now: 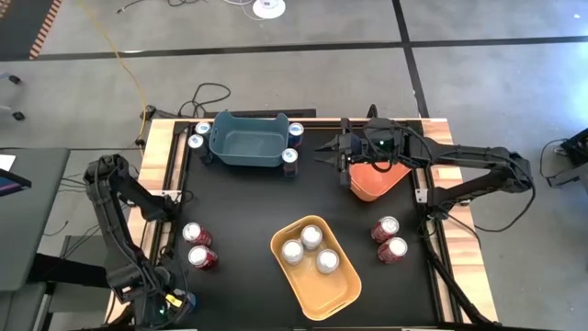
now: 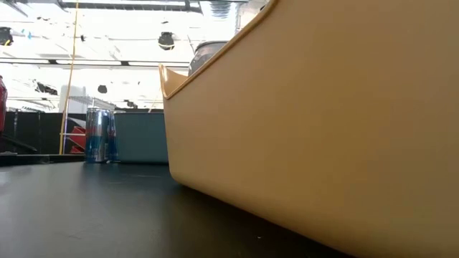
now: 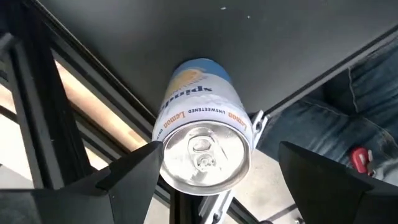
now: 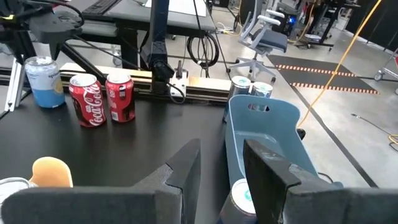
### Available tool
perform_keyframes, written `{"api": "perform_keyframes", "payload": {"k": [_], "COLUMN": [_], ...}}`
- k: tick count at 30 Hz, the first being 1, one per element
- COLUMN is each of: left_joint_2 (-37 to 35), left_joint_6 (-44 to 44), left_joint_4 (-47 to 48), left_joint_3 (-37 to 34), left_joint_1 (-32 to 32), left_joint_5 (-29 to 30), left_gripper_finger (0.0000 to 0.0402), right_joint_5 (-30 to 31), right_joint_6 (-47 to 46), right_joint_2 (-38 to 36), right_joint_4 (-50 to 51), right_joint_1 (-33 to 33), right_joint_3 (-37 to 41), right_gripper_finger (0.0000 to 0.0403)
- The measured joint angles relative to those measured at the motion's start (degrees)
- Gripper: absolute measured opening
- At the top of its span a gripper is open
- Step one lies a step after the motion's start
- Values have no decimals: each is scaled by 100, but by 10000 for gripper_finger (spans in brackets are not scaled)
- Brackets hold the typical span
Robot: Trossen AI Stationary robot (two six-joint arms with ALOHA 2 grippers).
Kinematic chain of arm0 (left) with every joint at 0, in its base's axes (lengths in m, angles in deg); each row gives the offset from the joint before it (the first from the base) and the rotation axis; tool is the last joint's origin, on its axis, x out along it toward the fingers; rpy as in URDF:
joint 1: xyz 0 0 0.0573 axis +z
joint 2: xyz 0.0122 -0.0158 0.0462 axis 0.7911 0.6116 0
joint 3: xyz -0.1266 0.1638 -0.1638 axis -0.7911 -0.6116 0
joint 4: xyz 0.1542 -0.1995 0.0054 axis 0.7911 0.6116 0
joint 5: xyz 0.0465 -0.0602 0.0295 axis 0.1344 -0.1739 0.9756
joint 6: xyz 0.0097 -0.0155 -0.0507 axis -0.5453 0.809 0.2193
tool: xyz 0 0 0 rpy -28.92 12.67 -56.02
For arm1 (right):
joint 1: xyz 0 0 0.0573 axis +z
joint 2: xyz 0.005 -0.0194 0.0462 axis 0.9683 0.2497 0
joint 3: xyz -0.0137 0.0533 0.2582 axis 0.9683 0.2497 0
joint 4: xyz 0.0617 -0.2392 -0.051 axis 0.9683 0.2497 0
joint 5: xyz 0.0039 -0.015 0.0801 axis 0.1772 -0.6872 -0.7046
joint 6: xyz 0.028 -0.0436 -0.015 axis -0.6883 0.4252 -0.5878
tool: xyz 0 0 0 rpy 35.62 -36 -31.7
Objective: Sort soda cans
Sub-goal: Put the blue white soda can into the yellow bin
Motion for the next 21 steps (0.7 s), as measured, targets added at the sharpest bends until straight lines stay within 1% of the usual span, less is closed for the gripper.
{"api": "perform_keyframes", "payload": {"k": [5, 10, 16, 21], "left_joint_2": [-6, -6, 0, 2], "left_joint_6": [-233, -236, -249, -461], "left_joint_4": [-162, -161, -34, -67], "left_joint_3": [-1, -4, -13, -17], "left_joint_1": [9, 9, 88, 222], "left_joint_5": [15, 1, -296, -514], "left_gripper_finger": [316, 316, 315, 298], "right_joint_5": [0, -4, -9, -13], "right_joint_6": [0, 0, 14, 21], "right_joint_2": [0, 0, 0, 2], "right_joint_4": [4, 43, 119, 146], "right_joint_1": [0, 0, 0, 0], "right_joint_3": [0, 0, 0, 0], "right_gripper_finger": [136, 136, 136, 136]}}
